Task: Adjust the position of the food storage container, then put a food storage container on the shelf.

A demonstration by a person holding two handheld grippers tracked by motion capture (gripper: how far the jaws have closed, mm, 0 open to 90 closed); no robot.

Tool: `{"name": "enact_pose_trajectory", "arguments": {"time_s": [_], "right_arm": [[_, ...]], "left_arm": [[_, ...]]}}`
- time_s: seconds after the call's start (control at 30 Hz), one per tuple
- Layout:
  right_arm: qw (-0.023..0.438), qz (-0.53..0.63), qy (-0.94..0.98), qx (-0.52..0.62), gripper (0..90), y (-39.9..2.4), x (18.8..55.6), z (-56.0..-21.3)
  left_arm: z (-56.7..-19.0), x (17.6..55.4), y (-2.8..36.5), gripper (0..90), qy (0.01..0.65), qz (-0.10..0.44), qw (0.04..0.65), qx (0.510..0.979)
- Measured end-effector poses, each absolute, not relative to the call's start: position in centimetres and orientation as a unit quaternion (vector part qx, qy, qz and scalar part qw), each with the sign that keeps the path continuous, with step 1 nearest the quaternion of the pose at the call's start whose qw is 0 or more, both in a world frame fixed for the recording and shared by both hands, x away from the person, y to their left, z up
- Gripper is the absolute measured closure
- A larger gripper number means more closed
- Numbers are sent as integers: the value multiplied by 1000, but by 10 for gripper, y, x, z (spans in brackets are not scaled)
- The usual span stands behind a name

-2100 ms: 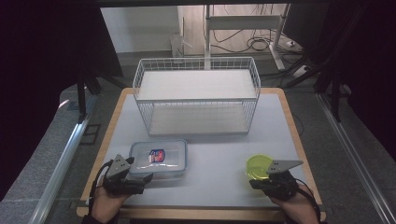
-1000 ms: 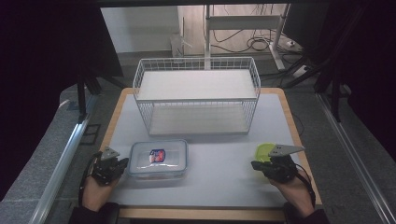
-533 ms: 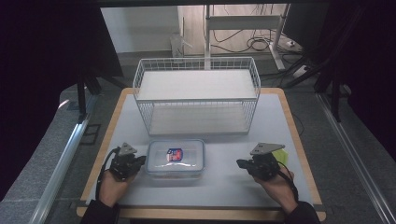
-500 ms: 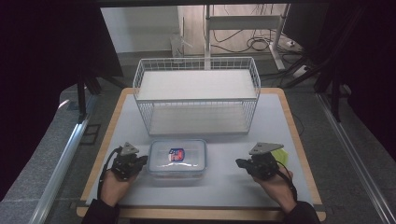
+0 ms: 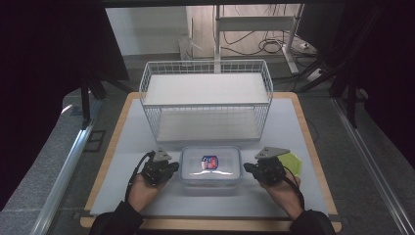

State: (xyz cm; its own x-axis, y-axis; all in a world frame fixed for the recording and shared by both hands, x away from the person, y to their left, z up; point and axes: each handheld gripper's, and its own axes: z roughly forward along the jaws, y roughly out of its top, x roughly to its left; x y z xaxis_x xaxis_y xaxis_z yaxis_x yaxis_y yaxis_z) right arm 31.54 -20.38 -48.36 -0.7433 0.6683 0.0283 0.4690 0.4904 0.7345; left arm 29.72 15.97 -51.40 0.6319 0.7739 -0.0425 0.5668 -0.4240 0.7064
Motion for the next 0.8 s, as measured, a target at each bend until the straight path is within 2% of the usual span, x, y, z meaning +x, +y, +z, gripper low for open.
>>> {"name": "enact_pose_trajectory", "arguments": {"time_s": [0.07,0.13,0.3,0.47,0.7,0.8], "right_arm": [[136,376,854,333,878,-204,315,-483],[142,376,853,332,852,-206,314,-482],[144,383,846,341,711,-214,313,-478],[132,396,840,346,538,-219,312,-477],[122,412,834,345,364,-223,314,-476],[111,415,835,345,288,-222,316,-478]], "left_arm": [[-513,296,163,812,403,147,358,829],[-511,294,169,738,405,153,366,824],[-508,286,184,425,416,171,371,812],[-507,281,193,206,422,174,371,809],[-506,282,192,104,413,163,400,802],[-507,283,193,83,403,175,403,803]]}}
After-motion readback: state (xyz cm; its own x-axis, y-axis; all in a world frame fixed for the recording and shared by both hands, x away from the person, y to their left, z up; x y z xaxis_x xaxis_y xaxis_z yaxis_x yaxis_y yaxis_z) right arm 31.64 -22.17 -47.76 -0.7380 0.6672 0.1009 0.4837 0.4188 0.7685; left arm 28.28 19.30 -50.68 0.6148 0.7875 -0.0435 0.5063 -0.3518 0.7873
